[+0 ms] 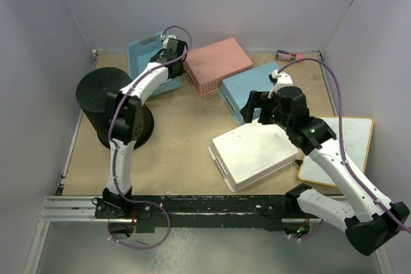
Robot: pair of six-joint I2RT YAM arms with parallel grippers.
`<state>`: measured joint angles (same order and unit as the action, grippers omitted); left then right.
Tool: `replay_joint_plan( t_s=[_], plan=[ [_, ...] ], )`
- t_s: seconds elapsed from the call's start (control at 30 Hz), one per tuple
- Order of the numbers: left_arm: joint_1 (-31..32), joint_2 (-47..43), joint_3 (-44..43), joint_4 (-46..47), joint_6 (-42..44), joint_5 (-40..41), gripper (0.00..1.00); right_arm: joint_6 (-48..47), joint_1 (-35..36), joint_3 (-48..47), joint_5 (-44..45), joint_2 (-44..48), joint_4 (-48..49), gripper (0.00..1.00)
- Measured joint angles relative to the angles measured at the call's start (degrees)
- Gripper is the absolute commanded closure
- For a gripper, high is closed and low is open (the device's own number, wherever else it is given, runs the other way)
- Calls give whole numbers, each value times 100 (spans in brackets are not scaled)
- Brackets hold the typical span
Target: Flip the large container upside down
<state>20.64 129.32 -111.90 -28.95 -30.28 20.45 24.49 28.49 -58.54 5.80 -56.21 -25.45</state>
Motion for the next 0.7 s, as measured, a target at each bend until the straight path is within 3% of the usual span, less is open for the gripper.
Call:
replay_joint_plan(
  t_s=[0.33,0.7],
  plan=[
    [13,-2815,1185,140,-229,-1213,100,2,0,4,-238,-267,144,0],
    [149,-5619,4406,1517,-1399,-3230,100,-13,0,7,-72,-315,240,0]
  ],
)
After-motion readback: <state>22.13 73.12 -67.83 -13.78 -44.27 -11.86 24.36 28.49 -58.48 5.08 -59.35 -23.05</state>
